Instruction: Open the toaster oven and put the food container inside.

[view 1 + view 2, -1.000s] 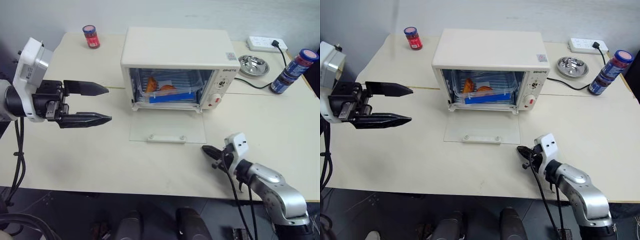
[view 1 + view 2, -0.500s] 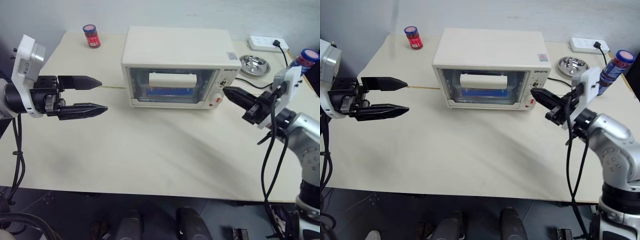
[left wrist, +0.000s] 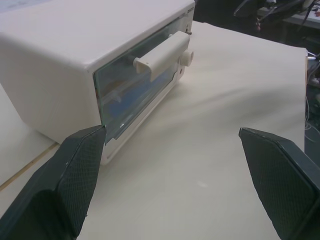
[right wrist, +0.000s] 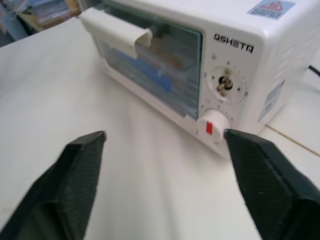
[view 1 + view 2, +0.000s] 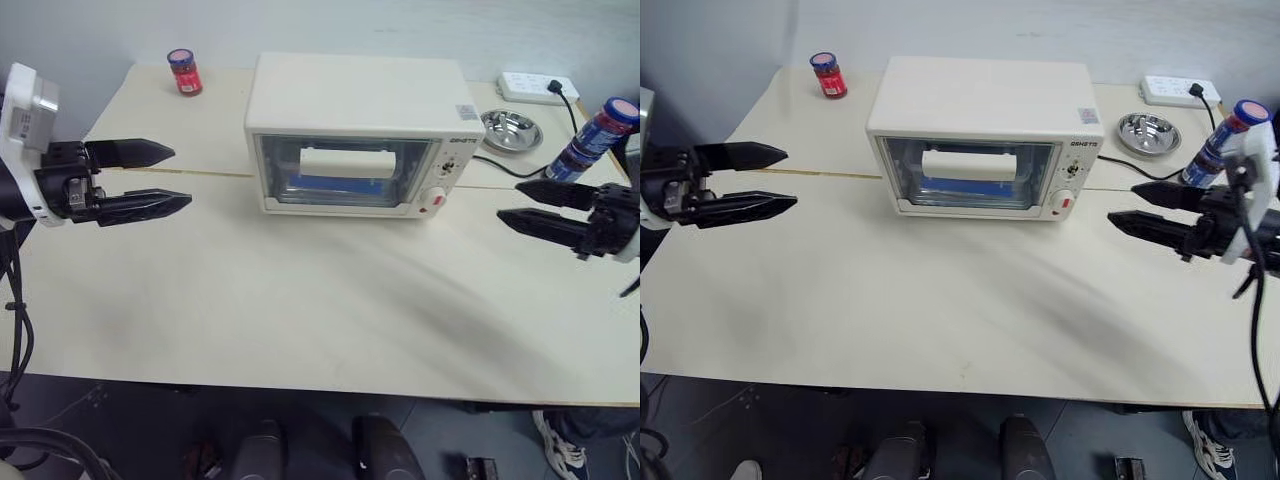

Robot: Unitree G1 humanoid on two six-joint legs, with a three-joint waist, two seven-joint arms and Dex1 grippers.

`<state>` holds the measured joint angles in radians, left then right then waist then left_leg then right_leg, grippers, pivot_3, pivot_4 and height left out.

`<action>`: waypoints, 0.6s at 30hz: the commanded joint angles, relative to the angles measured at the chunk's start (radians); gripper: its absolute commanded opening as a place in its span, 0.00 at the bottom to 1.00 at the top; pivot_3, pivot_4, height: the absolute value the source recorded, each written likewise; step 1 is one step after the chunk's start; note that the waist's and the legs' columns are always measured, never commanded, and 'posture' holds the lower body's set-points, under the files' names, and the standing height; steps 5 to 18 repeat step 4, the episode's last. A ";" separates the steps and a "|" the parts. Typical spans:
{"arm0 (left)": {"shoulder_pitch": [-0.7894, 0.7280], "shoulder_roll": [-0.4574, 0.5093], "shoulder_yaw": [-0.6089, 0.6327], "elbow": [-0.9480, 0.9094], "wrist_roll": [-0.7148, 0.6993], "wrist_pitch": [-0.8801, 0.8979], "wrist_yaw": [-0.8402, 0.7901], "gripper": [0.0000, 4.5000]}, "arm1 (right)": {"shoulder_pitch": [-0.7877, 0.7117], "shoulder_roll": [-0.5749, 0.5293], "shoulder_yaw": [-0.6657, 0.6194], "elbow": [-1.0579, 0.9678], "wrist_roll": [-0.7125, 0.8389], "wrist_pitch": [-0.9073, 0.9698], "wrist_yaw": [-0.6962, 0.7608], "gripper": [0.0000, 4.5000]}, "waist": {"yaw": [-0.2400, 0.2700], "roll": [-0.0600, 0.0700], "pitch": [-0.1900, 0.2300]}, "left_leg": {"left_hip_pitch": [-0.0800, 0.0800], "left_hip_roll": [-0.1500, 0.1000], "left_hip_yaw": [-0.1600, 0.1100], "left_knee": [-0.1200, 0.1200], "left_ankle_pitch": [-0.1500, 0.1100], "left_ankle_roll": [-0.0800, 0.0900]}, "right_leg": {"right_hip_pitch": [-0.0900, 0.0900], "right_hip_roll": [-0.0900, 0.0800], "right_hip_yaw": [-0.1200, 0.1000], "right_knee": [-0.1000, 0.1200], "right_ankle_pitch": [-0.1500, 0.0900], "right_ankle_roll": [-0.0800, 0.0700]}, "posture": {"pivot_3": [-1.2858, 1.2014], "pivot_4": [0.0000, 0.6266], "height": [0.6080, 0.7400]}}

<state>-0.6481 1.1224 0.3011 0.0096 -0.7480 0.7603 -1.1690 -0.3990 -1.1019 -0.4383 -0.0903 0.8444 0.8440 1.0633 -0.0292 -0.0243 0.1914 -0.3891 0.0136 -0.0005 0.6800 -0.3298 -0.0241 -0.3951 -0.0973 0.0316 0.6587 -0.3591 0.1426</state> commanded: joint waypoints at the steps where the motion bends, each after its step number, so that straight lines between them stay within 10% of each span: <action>1: 0.003 0.036 0.047 -0.003 0.005 -0.013 -0.016 1.00 | 0.007 -0.042 -0.048 0.010 -0.010 -0.036 0.058 0.99 | -0.002 0.000 0.000 | 0.000 0.000 0.001 0.000 0.000 0.000 | 0.000 0.000 0.000 0.000 0.000 0.000 | 0.52 0.24 1.00; 18: 0.005 0.035 0.051 -0.004 0.015 -0.021 -0.015 1.00 | 0.007 -0.031 -0.050 0.009 -0.016 -0.052 0.057 0.99 | -0.003 0.000 0.000 | 0.000 0.001 0.001 0.000 0.000 0.000 | 0.000 0.001 0.001 0.000 0.000 0.000 | 0.52 0.24 1.00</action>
